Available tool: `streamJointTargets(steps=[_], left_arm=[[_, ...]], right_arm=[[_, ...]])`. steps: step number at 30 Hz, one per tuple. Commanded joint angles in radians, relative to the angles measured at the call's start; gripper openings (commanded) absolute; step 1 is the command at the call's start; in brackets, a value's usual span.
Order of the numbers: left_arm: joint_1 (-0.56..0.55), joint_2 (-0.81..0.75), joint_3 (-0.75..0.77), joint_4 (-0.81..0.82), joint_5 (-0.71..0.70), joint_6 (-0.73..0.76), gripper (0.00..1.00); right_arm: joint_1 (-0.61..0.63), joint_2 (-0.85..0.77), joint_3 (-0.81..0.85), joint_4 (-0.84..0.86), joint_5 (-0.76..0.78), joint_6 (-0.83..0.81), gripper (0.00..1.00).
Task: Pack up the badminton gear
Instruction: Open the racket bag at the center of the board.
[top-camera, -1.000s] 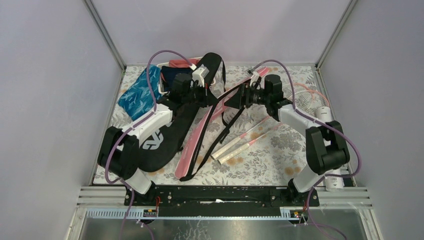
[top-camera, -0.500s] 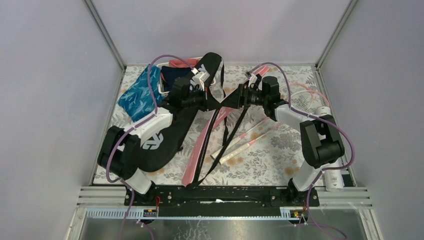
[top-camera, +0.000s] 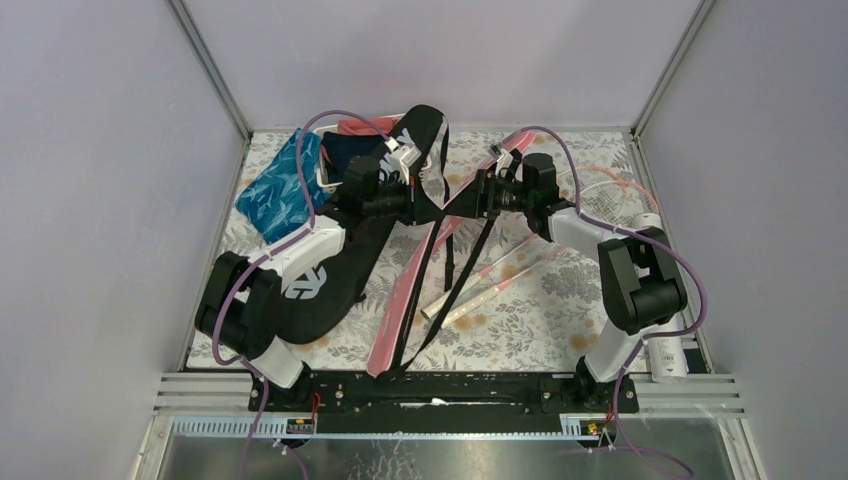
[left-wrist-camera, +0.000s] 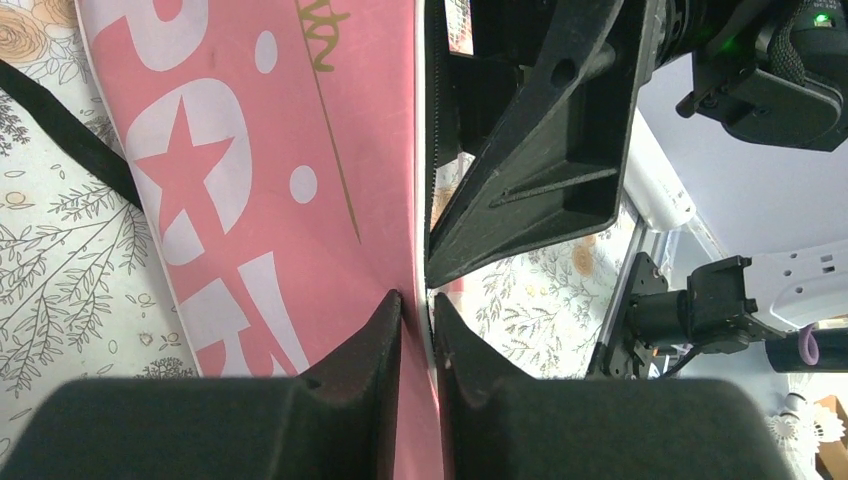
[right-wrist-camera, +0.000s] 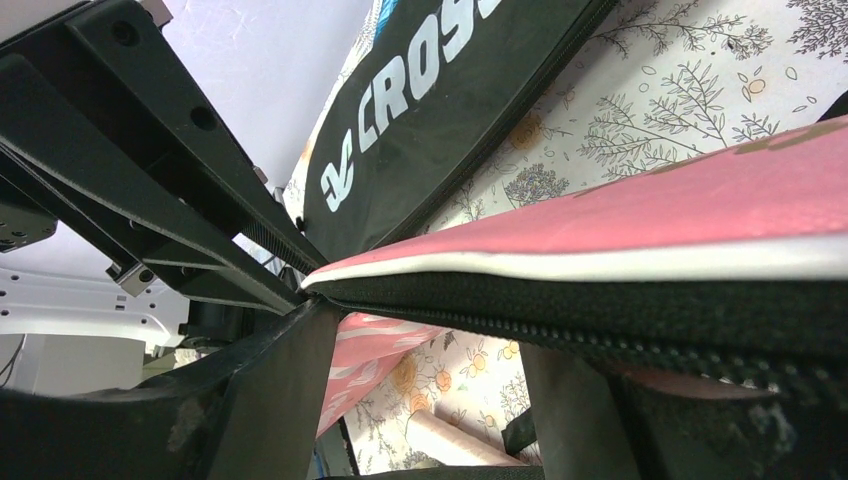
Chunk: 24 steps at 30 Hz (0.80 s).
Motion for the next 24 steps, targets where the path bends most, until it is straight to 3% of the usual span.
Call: streamJointTargets(steps=[1, 6, 13, 20, 24], left_arm=[[-0.004, 0.010, 0.014, 0.044, 0.046, 0.039, 0.22], [-0.005, 0.017, 0.023, 0.024, 0.042, 0.060, 0.23], [-0.007, 0.026, 0.046, -0.023, 0.032, 0.097, 0.01], [-0.009, 0.003, 0.038, 0.009, 0.052, 0.067, 0.00], [-0.014, 0.007, 0.028, 0.046, 0.101, 0.055, 0.03]], right_arm=[[0.006, 0.016, 0.052, 0.007, -0.012, 0.003, 0.72], [0.006, 0.016, 0.053, 0.004, -0.018, 0.003, 0.71], [0.003, 0.010, 0.052, -0.017, -0.019, -0.018, 0.70], [0.000, -0.027, 0.049, -0.042, -0.017, -0.017, 0.82], [0.000, -0.038, 0.048, -0.048, -0.018, -0.017, 0.84]])
